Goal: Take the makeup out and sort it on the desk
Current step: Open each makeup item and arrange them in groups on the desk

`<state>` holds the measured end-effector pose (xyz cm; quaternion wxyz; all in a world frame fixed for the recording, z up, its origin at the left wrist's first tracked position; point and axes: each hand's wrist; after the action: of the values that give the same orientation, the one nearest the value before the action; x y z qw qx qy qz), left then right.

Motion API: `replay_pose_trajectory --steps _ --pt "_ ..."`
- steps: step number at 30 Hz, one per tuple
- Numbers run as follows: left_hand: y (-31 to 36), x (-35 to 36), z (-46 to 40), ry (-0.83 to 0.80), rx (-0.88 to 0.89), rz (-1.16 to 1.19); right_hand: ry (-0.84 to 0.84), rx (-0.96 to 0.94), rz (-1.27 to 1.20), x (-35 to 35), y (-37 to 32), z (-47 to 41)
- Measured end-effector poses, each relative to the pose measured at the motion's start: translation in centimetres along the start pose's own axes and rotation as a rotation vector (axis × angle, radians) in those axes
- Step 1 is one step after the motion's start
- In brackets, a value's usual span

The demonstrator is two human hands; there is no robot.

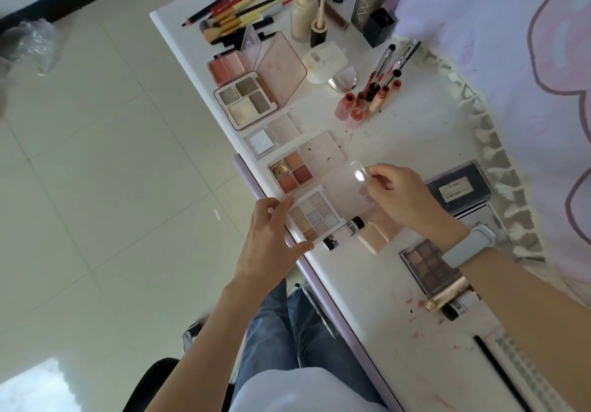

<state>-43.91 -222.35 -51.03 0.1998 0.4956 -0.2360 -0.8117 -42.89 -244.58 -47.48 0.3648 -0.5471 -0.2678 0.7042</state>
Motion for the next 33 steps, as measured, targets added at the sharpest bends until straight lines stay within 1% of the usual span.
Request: replay_pose_trajectory --steps 2,4,7,8,9,11,12,14,19,22,25,27,30,33 --pt "-0.2 0.1 0.1 0.013 0.029 -0.036 0.03 -0.007 -0.006 0.2 0.3 0.0" --pt "-0.2 0.2 0.4 0.029 0.041 -0.063 0.078 -0.081 0.109 0.4 0.5 0.3" --pt "-0.2 0.3 0.6 0.058 0.056 -0.083 0.228 -0.371 0.448 0.6 0.7 1.6" --pt "-0.1 0.3 0.7 0.06 0.057 -0.084 0.244 -0.477 0.525 0.7 0.7 2.2" --pt "-0.1 0.3 0.7 0.061 0.058 -0.083 0.211 -0.571 0.577 1.0 0.8 2.9" --pt "-0.1 0.3 0.8 0.065 0.063 -0.081 0.046 -0.716 0.667 2.1 1.0 4.4" --pt "-0.1 0.3 0.8 0.066 0.065 -0.079 -0.04 -0.754 0.719 2.6 1.2 5.0" --pt "-0.2 0.2 0.9 0.063 0.059 -0.061 -0.128 -0.779 0.817 3.5 1.6 5.7" --pt "0.0 -0.2 1.1 0.066 0.023 0.035 -0.159 -0.784 0.916 4.3 2.1 5.4" --pt "0.1 -0.3 1.2 0.128 0.019 0.097 -0.164 -0.823 0.941 4.3 2.0 5.3" --pt "0.7 -0.5 1.2 0.194 0.046 0.214 -0.097 -0.819 0.822 3.8 1.5 5.1" --pt "1.4 -0.9 1.2 0.19 0.077 0.323 -0.089 -0.745 0.632 3.0 0.8 4.8" --pt "3.0 -1.7 0.8 0.074 0.082 0.522 -0.095 -0.567 0.199 1.8 -0.9 4.1" --pt "4.5 -2.2 0.4 -0.065 0.091 0.602 -0.121 -0.364 -0.169 0.9 -1.8 3.8"
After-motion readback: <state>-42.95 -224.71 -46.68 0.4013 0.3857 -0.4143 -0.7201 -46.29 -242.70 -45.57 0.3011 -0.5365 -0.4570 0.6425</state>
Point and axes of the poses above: each hand's wrist, its own z-axis away from the middle knuckle, its own x-axis out of the palm, y = z × x, and after that the axes turned 12 degrees about -x, right-handed
